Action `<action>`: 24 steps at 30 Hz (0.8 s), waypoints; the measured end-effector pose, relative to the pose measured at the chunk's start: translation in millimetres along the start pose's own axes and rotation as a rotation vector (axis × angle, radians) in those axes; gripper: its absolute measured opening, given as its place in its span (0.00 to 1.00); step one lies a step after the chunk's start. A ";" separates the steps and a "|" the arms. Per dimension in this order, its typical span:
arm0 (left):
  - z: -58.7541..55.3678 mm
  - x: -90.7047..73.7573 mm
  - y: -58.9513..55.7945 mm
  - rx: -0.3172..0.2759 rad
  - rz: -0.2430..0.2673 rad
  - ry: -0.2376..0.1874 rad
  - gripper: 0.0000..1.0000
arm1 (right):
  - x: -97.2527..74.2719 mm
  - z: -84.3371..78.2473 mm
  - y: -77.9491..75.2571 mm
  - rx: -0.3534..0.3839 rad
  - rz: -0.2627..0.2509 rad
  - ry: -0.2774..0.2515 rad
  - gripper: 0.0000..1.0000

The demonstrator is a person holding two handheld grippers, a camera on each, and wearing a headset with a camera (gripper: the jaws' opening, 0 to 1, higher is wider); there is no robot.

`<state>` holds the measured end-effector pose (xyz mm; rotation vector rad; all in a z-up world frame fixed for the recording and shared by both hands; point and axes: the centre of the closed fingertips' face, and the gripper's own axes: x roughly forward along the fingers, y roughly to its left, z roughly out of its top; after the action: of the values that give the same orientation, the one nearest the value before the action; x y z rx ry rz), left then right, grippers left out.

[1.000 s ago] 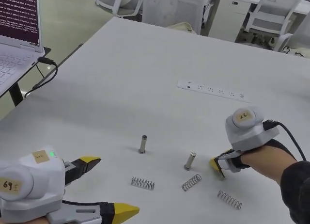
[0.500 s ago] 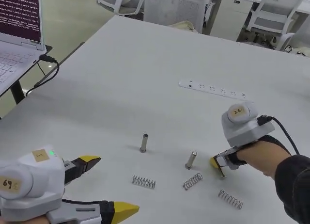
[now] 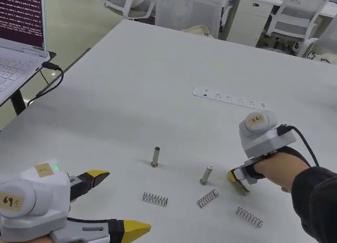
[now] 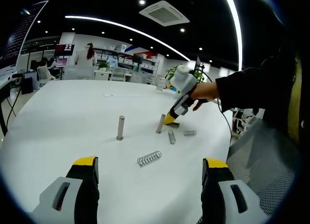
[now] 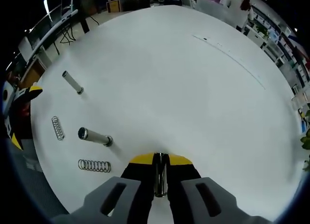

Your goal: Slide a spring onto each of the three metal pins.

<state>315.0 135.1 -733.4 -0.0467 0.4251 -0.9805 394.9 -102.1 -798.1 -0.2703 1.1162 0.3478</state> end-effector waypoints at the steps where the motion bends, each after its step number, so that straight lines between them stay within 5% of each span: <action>1: 0.3 0.0 -0.4 0.001 -0.001 0.000 0.85 | -0.1 0.3 0.3 -0.009 -0.005 -0.005 0.05; 24: 3.5 2.8 -1.0 0.015 -0.007 0.007 0.85 | -17.3 11.2 -4.7 0.015 0.009 -0.111 0.05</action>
<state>316.8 131.7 -730.8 -0.0315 0.4245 -0.9910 399.2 -104.5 -777.5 -0.2295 1.0108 0.3581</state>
